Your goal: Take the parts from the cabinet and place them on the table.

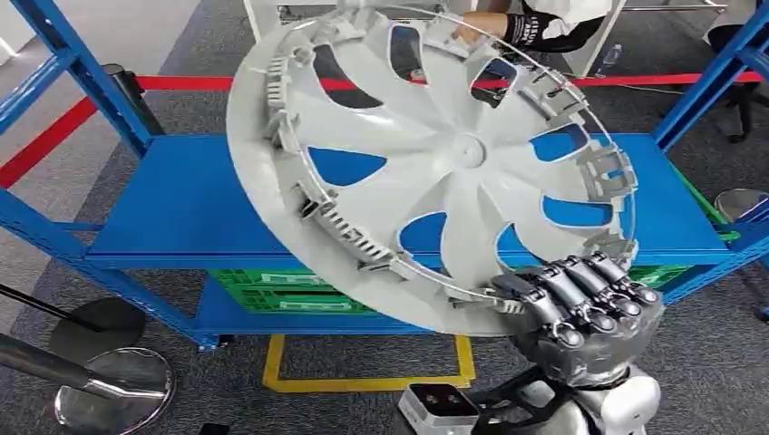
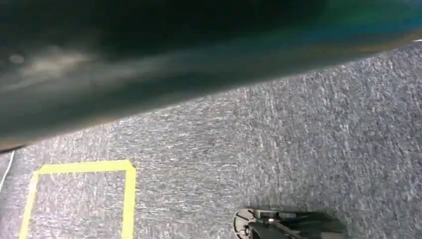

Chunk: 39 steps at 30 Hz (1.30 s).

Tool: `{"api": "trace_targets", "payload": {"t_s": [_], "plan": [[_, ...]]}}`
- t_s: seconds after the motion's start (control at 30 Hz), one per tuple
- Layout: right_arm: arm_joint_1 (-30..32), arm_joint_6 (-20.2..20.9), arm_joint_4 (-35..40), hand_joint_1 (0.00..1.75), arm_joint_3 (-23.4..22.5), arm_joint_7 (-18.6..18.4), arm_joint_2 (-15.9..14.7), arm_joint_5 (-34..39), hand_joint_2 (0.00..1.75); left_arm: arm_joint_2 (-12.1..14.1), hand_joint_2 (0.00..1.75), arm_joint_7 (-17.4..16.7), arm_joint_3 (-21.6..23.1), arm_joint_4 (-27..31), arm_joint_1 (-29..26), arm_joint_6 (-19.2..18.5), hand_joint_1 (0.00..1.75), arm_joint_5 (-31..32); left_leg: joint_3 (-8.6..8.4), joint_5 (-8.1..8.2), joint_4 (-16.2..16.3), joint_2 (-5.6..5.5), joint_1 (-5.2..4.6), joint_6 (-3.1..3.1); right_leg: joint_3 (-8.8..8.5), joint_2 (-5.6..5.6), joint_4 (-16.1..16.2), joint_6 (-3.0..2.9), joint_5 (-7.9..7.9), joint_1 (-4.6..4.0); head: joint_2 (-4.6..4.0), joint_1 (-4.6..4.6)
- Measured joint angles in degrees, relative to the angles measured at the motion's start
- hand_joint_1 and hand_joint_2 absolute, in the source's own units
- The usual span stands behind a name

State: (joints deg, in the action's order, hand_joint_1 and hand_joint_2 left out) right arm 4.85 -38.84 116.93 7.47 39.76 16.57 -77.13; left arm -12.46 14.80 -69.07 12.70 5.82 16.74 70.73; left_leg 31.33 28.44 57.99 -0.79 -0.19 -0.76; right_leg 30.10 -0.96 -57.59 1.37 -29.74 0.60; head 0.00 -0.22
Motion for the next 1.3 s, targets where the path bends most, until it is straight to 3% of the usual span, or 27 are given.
{"api": "trace_targets", "payload": {"t_s": [0.87, 1.07, 1.2, 1.23, 1.3], "plan": [[0.43, 0.00, -5.59, 1.75, -5.27, 0.00, 0.63, 1.64, 1.75, 0.00, 0.00, -0.66, 1.31, -0.02, 0.01, 0.46, 0.00, 0.44, 0.01, 0.00, 0.00, 0.00, 0.01, 0.01, 0.02, -0.01, 0.00, 0.00, 0.00, -0.01, 0.00, 0.02], [0.41, 0.00, -6.53, 1.75, -5.74, 0.00, 0.72, 1.77, 1.75, 0.22, 0.00, -1.59, 1.55, -0.02, 0.01, 0.79, 0.00, 0.85, 0.06, 0.11, 0.24, -0.01, -0.28, -0.15, 0.02, 0.00, 0.10, 0.26, 0.12, 0.29, 0.00, 0.00], [0.40, 0.00, -6.86, 1.75, -5.86, 0.00, 0.76, 1.90, 1.75, 0.33, 0.00, -1.62, 1.73, 0.00, 0.02, 0.90, 0.00, 1.27, 0.16, -0.20, 0.32, -0.03, -0.57, -0.86, -0.01, -0.04, 0.40, 1.01, 0.61, 0.59, 0.00, -0.02], [0.39, 0.00, -6.91, 1.75, -5.86, 0.00, 0.79, 1.92, 1.75, 0.31, 0.00, -1.64, 1.79, -0.02, 0.08, 0.94, 0.00, 1.29, 0.07, -0.69, -0.47, 0.04, -0.35, -1.37, -0.07, -0.08, 0.48, 1.26, 0.71, 0.43, 0.00, 0.00], [0.30, 0.00, -6.99, 1.75, -5.90, 0.00, 0.79, 1.97, 1.75, 0.20, 0.00, -1.75, 1.88, 0.00, 0.17, 1.11, 0.00, 1.38, 0.05, -1.32, -1.15, 0.33, 0.03, -1.85, 1.79, 0.37, -2.76, 1.21, -2.57, 0.38, 0.00, 0.26]]}}
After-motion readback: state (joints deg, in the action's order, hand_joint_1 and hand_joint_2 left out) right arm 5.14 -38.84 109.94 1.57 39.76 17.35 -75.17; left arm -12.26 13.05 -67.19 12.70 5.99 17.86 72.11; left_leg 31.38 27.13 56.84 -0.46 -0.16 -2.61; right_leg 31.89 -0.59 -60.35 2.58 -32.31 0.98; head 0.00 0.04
